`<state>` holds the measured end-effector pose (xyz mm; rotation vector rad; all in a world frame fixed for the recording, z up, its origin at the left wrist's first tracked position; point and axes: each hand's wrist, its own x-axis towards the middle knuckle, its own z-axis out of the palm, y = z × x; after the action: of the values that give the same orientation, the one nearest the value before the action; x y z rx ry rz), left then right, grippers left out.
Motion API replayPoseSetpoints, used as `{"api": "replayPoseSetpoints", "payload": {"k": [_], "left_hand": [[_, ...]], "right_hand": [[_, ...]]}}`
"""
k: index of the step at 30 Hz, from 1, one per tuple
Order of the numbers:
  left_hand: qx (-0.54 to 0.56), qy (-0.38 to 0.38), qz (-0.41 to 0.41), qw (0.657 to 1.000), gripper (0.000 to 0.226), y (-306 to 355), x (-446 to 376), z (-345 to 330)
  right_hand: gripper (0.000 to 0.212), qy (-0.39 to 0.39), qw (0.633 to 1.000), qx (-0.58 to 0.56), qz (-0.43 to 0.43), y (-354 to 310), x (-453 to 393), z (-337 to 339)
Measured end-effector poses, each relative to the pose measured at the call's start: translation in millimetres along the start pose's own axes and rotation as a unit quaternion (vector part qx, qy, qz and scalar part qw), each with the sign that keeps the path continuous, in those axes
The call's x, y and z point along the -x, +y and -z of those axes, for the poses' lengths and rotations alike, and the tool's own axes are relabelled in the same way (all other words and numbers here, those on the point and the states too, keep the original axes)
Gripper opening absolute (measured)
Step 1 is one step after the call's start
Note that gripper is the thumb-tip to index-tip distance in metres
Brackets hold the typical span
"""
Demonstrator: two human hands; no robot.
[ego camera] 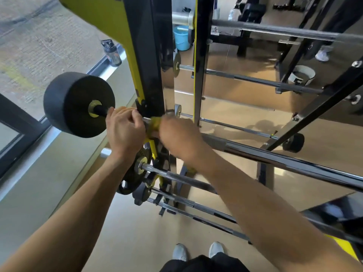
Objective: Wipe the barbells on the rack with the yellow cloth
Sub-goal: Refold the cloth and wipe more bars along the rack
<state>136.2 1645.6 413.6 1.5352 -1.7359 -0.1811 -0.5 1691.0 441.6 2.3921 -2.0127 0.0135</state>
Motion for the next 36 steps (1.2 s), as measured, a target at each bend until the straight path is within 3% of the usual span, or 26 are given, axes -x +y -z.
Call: {"api": "replayPoseSetpoints", "payload": {"k": [4, 7, 9, 15, 18, 21, 24, 32, 36], "left_hand": [[0.035, -0.003, 0.01, 0.999, 0.037, 2, -4, 6], [0.0, -0.016, -0.025, 1.0, 0.032, 0, -3, 10], [-0.006, -0.026, -0.026, 0.999, 0.035, -4, 0, 9], [-0.01, -0.013, -0.025, 1.0, 0.035, -9, 0, 0], [0.002, 0.0, -0.018, 1.0, 0.031, -9, -3, 1], [0.032, -0.002, -0.006, 0.999, 0.034, -6, -5, 5], [0.03, -0.002, -0.013, 0.999, 0.035, -5, -6, 10], [-0.072, -0.054, -0.008, 0.996, 0.031, 0, -2, 18], [-0.088, 0.047, 0.032, 0.995, 0.034, 28, 25, 19]], "right_hand": [[0.025, 0.021, 0.998, -0.054, -0.001, -31, -40, 5], [0.021, 0.058, 0.996, -0.056, 0.026, -11, -18, -3], [0.027, 0.039, 0.998, -0.053, 0.022, 12, 10, -7], [0.041, -0.005, 0.992, 0.095, -0.08, 30, 49, 1], [0.02, 0.009, 0.999, 0.03, -0.04, -12, 1, 0], [0.021, 0.049, 0.996, -0.049, -0.051, -40, -34, -3], [0.022, 0.083, 0.995, -0.044, -0.024, -38, -33, -7], [0.039, 0.069, 0.997, 0.024, -0.022, -16, 4, -5], [0.037, 0.067, 0.996, 0.034, -0.041, 13, 37, -9]]}}
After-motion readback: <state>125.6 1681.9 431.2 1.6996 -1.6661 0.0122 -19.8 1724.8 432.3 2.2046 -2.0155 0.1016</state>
